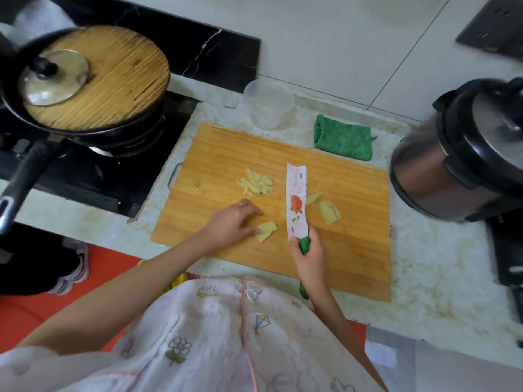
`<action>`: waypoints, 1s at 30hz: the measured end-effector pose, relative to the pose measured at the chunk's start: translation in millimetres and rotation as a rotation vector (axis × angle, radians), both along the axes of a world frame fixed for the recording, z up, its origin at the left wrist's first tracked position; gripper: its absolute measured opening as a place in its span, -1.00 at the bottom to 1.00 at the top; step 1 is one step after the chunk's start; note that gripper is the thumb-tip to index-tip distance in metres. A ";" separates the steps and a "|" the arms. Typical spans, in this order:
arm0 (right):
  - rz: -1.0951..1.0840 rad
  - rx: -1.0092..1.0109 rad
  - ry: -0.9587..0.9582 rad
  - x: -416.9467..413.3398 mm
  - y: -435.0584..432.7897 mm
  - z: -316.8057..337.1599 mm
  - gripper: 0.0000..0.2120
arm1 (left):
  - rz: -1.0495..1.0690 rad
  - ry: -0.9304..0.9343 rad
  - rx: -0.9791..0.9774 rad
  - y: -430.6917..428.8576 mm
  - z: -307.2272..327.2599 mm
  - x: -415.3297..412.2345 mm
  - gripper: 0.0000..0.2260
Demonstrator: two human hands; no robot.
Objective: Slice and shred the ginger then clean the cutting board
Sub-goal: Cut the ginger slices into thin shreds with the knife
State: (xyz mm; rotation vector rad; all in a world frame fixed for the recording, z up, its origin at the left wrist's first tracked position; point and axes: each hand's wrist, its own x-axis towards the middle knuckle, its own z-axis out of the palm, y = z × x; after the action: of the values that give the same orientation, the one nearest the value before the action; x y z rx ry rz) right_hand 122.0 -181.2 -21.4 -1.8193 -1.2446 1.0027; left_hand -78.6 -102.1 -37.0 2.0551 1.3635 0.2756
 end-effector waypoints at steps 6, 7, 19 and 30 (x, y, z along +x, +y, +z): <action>-0.033 -0.041 -0.011 3.4 -8.4 0.1 -0.60 | -0.002 0.113 -0.068 10.9 2.6 42.7 -0.53; -0.037 -0.041 -0.017 4.0 -9.1 -0.3 -0.60 | -0.027 0.159 -0.072 12.5 5.3 46.3 -0.53; -0.061 -0.017 -0.008 11.2 -10.9 -4.4 -0.59 | -0.025 0.431 0.031 -2.1 13.0 74.5 -0.68; -0.041 -0.029 -0.020 10.8 -14.0 -3.6 -0.59 | -0.122 0.371 0.131 -1.5 4.1 67.7 -0.71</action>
State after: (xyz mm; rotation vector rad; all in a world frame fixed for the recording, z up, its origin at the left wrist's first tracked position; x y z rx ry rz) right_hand 132.7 -195.2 -25.1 -1.8735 -1.2057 0.9873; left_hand -10.9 -103.6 -32.9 2.3747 1.4554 -0.0776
